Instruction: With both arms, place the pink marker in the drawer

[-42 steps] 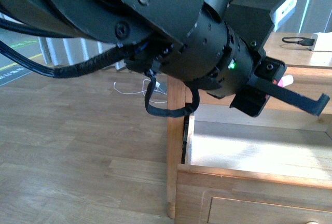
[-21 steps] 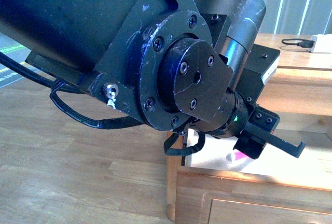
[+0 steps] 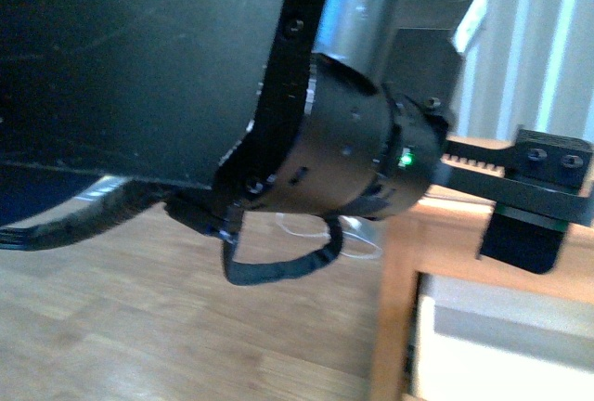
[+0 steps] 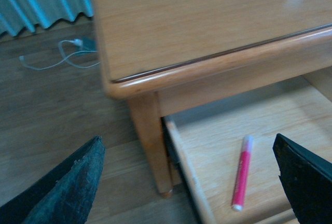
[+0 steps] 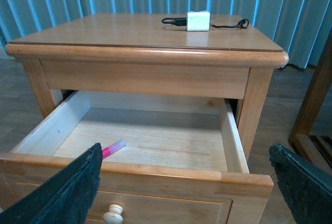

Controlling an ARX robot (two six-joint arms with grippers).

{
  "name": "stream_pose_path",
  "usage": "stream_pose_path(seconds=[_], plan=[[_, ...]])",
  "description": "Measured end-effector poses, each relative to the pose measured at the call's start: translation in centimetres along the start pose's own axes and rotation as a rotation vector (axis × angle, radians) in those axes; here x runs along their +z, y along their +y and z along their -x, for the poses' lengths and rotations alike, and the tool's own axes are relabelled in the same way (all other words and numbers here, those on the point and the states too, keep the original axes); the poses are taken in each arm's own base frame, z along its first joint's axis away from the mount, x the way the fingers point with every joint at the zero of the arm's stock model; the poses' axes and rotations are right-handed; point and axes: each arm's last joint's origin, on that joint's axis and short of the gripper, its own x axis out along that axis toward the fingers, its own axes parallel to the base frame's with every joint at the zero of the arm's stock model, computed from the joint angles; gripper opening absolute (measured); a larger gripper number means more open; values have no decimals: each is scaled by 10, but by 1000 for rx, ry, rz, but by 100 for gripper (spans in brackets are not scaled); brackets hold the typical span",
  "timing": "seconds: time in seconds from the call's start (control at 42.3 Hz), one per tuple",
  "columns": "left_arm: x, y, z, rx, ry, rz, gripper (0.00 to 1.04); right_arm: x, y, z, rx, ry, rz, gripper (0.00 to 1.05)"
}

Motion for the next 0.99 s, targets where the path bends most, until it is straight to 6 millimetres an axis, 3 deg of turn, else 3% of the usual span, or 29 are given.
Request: stream_pose_path(seconds=[0.331, 0.402, 0.685, 0.756, 0.827, 0.945, 0.992], plan=[[6, 61, 112, 256, -134, 83, 99, 0, 0, 0, 0, -1, 0, 96], [-6, 71, 144, 326, -145, 111, 99, 0, 0, 0, 0, -1, 0, 96], [-52, 89, 206, 476, -130, 244, 99, 0, 0, 0, 0, -1, 0, 96], [-71, 95, 222, 524, -160, 319, 99, 0, 0, 0, 0, -1, 0, 96], [-87, 100, 227, 618, -172, 346, 99, 0, 0, 0, 0, -1, 0, 96], [-90, 101, 227, 608, -170, 348, 98, 0, 0, 0, 0, -1, 0, 96], [-92, 98, 228, 501, -198, 284, 88, 0, 0, 0, 0, -1, 0, 96]])
